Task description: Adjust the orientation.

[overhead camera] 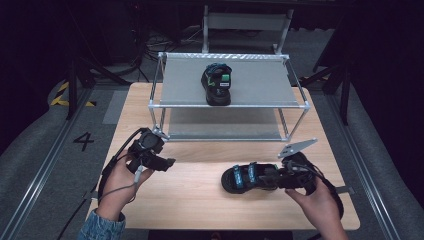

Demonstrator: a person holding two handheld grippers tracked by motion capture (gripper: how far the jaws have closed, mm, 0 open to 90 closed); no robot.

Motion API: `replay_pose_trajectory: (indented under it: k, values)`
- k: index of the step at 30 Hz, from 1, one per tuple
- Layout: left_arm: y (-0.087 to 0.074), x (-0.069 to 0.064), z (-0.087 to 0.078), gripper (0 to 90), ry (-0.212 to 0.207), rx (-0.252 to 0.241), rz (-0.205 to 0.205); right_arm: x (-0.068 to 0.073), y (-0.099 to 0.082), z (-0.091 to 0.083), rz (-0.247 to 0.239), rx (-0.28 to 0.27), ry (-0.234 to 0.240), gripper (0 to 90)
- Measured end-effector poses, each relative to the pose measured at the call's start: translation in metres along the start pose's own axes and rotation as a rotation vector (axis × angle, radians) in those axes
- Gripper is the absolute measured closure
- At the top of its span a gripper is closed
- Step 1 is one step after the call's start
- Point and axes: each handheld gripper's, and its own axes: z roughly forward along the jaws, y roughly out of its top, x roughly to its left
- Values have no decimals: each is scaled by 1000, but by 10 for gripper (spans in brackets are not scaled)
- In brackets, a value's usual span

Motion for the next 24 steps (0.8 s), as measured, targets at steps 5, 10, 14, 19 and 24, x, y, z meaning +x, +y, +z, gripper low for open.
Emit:
replay_pose_trajectory:
  k: [5, 10, 14, 19, 24]
  values:
    - [-6, 3, 2, 394, 3, 11, -14, -20, -5, -8, 60, -46, -88, 563]
    - [-11, 8, 5, 391, 5, 35, -42, -32, -5, 6, 94, -17, -140, 530]
    - [-13, 9, 8, 391, 1, 41, -50, -35, -5, 15, 83, 27, -136, 655]
    - [-12, 8, 13, 393, -1, 66, -50, -31, -7, 12, 61, 25, -148, 856]
    - [-8, 7, 16, 393, -8, 68, -38, -24, -8, 6, 47, 23, -124, 866]
